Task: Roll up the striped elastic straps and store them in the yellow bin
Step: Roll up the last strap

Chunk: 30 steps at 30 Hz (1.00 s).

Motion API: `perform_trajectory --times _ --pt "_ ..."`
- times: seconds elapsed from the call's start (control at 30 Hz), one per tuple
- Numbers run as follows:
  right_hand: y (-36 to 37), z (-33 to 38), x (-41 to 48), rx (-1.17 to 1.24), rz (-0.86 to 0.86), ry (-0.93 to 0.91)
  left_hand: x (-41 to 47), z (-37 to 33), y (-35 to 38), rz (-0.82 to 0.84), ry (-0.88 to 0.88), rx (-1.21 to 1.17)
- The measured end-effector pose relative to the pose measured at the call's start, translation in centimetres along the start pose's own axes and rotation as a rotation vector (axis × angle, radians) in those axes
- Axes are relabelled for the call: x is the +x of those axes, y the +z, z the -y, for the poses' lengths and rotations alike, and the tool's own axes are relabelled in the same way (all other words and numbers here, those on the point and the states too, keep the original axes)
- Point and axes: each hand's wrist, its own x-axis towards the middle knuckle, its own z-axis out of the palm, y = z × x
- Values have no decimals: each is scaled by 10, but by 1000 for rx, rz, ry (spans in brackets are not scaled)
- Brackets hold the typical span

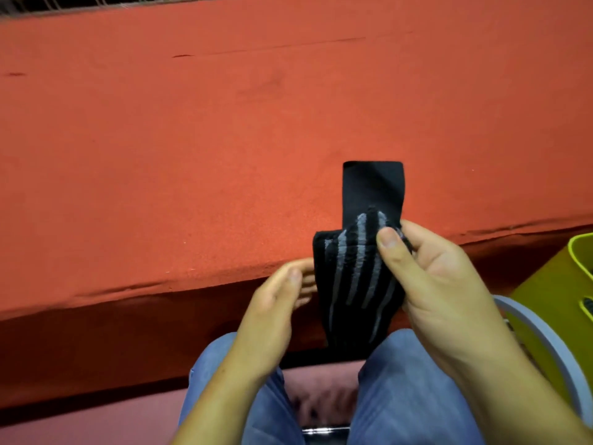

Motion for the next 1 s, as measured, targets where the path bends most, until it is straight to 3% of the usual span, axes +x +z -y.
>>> perform_trajectory --times 0.13,0.23,0.4,1.0 --pt "6 1 1 -44 21 -9 -6 -66 0 15 229 42" --pt "7 1 1 -92 49 3 -3 -90 2 34 296 97" --pt "9 -5 -1 -181 113 36 7 -104 5 31 284 98" --pt "13 -10 -8 -145 185 111 7 -105 14 -110 114 -30"
